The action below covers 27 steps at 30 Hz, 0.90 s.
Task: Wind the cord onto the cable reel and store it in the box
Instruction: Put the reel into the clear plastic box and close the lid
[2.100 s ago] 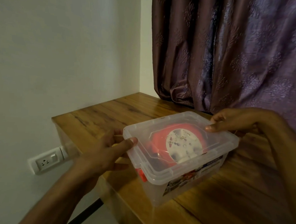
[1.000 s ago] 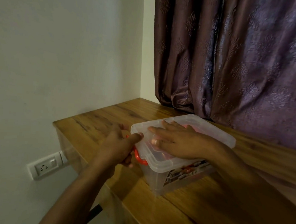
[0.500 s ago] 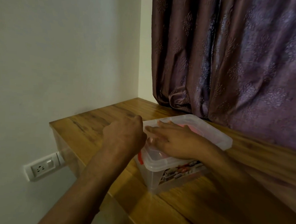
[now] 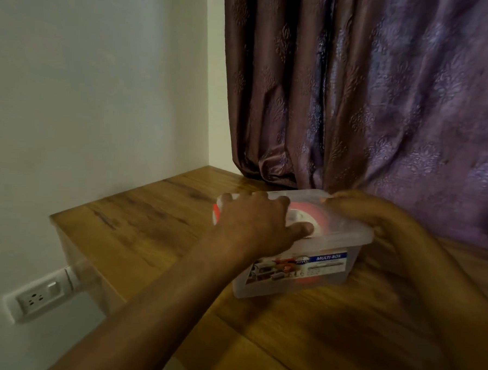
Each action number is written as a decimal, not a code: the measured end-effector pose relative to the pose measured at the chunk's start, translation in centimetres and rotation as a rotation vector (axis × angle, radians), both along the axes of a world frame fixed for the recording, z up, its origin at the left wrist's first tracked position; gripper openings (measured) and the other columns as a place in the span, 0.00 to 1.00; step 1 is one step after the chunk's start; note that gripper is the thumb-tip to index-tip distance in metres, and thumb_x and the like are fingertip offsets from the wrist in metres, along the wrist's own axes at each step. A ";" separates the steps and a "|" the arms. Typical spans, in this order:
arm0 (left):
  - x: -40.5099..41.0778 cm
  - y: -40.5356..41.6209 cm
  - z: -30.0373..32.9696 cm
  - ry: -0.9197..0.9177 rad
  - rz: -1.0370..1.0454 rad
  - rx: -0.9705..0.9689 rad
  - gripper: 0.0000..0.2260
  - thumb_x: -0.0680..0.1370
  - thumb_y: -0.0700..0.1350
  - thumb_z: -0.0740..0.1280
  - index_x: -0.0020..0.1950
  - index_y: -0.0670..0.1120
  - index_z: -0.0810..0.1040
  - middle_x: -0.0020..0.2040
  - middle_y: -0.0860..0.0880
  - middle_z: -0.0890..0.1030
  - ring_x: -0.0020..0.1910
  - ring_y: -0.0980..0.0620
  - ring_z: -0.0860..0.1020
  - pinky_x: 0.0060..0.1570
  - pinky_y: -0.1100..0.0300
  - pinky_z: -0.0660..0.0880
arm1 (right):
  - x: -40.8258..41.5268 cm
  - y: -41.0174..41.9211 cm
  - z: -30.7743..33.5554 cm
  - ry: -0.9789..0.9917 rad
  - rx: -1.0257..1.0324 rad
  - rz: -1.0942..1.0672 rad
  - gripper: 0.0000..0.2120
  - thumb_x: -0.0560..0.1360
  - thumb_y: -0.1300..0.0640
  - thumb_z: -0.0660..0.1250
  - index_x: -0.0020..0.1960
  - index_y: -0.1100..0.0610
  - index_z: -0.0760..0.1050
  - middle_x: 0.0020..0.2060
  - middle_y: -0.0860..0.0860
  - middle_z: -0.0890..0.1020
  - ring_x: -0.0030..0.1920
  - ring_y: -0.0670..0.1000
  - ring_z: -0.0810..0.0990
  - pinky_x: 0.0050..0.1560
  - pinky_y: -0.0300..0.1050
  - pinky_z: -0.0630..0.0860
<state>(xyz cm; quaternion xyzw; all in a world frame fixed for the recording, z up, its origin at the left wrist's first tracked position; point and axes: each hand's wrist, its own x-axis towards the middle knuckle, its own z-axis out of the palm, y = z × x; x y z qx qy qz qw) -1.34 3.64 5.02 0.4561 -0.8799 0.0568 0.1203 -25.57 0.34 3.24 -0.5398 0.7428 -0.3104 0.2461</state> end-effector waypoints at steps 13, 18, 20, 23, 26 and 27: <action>-4.2 -1.8 -2.8 -0.125 -0.201 0.162 0.38 0.70 0.70 0.60 0.73 0.63 0.45 0.77 0.48 0.47 0.74 0.41 0.44 0.64 0.29 0.42 | -0.7 -0.1 0.1 0.382 0.019 -0.205 0.24 0.70 0.33 0.68 0.40 0.56 0.76 0.39 0.53 0.79 0.42 0.55 0.80 0.44 0.47 0.77; -4.2 -1.1 -3.1 -0.135 -0.187 0.047 0.35 0.73 0.65 0.60 0.74 0.60 0.46 0.77 0.45 0.51 0.73 0.39 0.49 0.65 0.29 0.49 | 2.3 0.9 0.6 0.754 -0.042 -0.253 0.22 0.76 0.37 0.63 0.52 0.57 0.76 0.55 0.60 0.80 0.55 0.62 0.79 0.46 0.49 0.70; -4.0 -1.1 -3.3 -0.129 -0.218 -0.017 0.34 0.73 0.65 0.60 0.74 0.60 0.48 0.76 0.44 0.54 0.73 0.38 0.53 0.64 0.30 0.53 | 3.2 1.1 0.6 0.850 -0.098 -0.296 0.23 0.78 0.39 0.62 0.59 0.58 0.76 0.58 0.61 0.79 0.57 0.63 0.78 0.46 0.50 0.68; -3.0 -2.1 -3.7 -0.076 -0.405 -0.253 0.29 0.74 0.64 0.59 0.73 0.57 0.57 0.70 0.45 0.68 0.66 0.41 0.68 0.58 0.39 0.69 | 3.1 1.0 0.2 0.798 -0.099 -0.315 0.21 0.79 0.44 0.60 0.61 0.59 0.75 0.61 0.62 0.78 0.59 0.65 0.77 0.50 0.52 0.71; -1.2 -5.8 -3.9 -0.063 -0.574 -0.431 0.25 0.76 0.63 0.55 0.71 0.55 0.62 0.67 0.48 0.73 0.61 0.46 0.73 0.53 0.46 0.73 | 2.4 -0.4 -0.6 0.506 -0.059 -0.179 0.19 0.80 0.50 0.59 0.66 0.59 0.73 0.65 0.63 0.77 0.62 0.63 0.76 0.59 0.51 0.72; -0.5 -7.5 -4.2 -0.057 -0.544 -0.418 0.26 0.77 0.63 0.53 0.72 0.56 0.60 0.69 0.48 0.70 0.65 0.46 0.70 0.59 0.45 0.70 | 2.4 -1.0 -1.0 0.375 -0.066 -0.122 0.19 0.80 0.52 0.59 0.68 0.58 0.71 0.67 0.62 0.75 0.65 0.62 0.75 0.63 0.50 0.71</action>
